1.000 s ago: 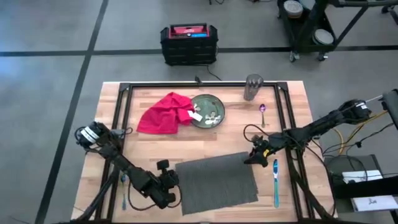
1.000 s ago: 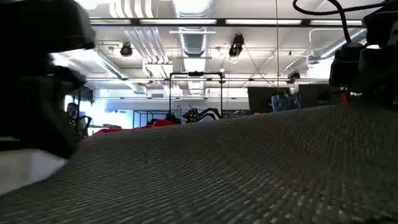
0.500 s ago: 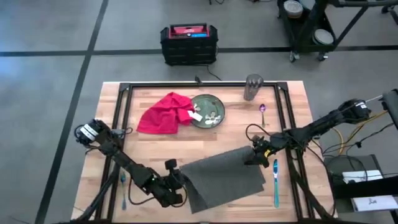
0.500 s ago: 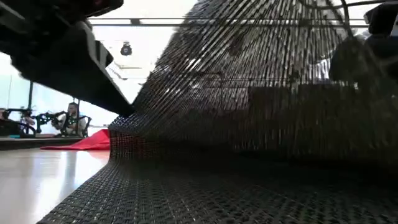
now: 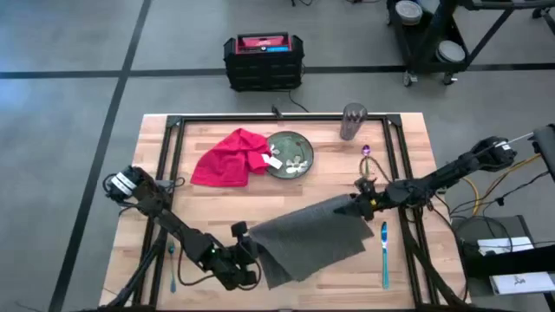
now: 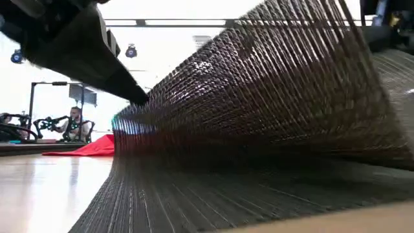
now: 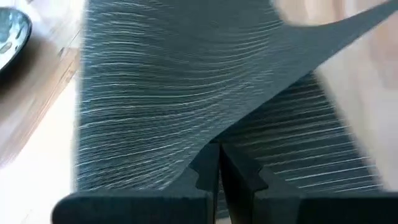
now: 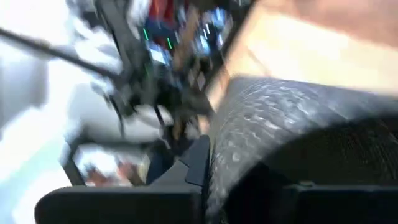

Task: Set table place
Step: Prepare the gray tablemat

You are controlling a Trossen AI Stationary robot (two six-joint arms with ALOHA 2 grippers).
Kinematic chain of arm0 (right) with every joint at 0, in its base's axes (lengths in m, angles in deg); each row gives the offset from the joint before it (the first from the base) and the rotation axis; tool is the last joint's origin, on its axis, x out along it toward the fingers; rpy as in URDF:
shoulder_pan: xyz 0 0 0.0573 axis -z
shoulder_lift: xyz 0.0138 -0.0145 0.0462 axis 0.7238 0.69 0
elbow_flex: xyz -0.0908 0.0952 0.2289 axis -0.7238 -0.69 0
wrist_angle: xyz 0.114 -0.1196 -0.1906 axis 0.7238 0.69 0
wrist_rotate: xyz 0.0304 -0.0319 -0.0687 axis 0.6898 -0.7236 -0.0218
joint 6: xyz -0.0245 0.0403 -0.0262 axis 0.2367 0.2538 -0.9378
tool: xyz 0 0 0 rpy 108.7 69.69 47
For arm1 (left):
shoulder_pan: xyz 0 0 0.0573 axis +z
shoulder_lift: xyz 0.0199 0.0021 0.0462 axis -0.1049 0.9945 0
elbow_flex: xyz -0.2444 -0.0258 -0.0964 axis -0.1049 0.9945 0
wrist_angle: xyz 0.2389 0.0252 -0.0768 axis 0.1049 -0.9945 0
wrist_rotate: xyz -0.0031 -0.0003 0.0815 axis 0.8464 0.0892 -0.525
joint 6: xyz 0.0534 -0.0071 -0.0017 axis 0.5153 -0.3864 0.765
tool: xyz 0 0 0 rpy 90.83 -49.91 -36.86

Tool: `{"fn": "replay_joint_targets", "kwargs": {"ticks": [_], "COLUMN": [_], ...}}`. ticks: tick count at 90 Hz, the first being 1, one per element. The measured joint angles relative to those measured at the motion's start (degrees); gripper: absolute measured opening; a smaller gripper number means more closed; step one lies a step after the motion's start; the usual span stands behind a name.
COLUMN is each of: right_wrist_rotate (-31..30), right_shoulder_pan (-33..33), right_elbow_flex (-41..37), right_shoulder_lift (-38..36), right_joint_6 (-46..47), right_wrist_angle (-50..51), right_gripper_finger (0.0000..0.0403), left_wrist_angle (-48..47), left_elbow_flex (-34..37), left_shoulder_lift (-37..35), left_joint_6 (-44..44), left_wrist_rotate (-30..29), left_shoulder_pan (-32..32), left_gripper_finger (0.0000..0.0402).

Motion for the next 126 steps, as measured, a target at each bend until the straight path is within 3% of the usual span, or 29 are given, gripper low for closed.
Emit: {"fn": "replay_joint_targets", "kwargs": {"ticks": [19, 55, 63, 78, 85, 99, 116, 126], "right_wrist_rotate": [-7.2, -7.3, -5.3, 0.4, 2.2, 4.9, 4.9, 4.2], "right_shoulder_pan": [0.0, -0.1, -0.1, -0.1, -0.1, -0.2, -0.2, -0.1], "right_elbow_flex": [0.0, 0.0, 0.0, 0.0, 0.0, 1.2, 2.8, 3.0], "right_shoulder_lift": [0.0, 0.0, 0.0, -0.1, -0.1, -0.1, 0.0, -0.1], "right_joint_6": [1.4, 0.5, 0.5, -0.2, -0.5, -1.8, -3.7, -4.4], "right_wrist_angle": [-3.1, -4.3, -6.2, -10.9, -11.6, -11.4, -11.3, -9.8], "right_gripper_finger": [0.0002, 0.0000, 0.0000, 0.0000, 0.0000, 0.0000, 0.0000, 0.0000], "left_wrist_angle": [0.2, 1.8, -3.9, -23.7, -27.5, -20.2, -6.0, -0.2], "left_elbow_flex": [-0.8, -1.3, -2.7, -7.1, -7.4, -4.6, -1.5, -1.7], "left_shoulder_lift": [0.2, 7.9, 7.3, 6.7, 6.7, 6.9, 7.0, 6.9], "left_joint_6": [0.0, -0.9, -0.9, -1.6, -1.6, 2.1, 10.3, 11.6], "left_wrist_rotate": [2.5, 1.1, 1.2, 1.2, 1.2, -5.6, -6.8, -12.5], "left_shoulder_pan": [-2.1, -0.7, -0.7, -0.9, -0.9, 0.1, 2.7, 2.8], "left_gripper_finger": [0.0000, 0.0000, 0.0000, 0.0000, 0.0000, 0.0000, 0.0000, 0.0000]}}
